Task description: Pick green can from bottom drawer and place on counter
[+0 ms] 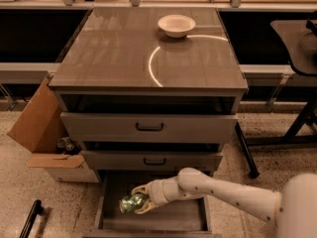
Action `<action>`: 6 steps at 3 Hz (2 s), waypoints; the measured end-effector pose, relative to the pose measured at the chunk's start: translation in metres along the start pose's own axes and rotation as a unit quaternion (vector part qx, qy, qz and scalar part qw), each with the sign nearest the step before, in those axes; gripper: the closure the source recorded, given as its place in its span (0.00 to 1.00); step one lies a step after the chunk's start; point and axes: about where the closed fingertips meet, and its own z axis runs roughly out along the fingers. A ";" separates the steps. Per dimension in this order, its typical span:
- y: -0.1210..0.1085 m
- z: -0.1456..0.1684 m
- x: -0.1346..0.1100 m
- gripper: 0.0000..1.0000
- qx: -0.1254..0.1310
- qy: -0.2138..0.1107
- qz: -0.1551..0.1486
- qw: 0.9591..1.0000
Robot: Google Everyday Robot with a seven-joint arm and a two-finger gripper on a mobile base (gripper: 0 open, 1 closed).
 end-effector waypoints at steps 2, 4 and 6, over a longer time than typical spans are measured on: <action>0.007 -0.034 0.009 1.00 0.024 0.006 0.007 1.000; -0.022 -0.120 -0.082 1.00 0.012 0.013 -0.051 0.999; -0.062 -0.231 -0.190 1.00 0.037 0.068 -0.135 0.988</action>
Offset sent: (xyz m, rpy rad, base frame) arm -0.0037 -0.0337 0.0098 0.0118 -0.0160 -0.0433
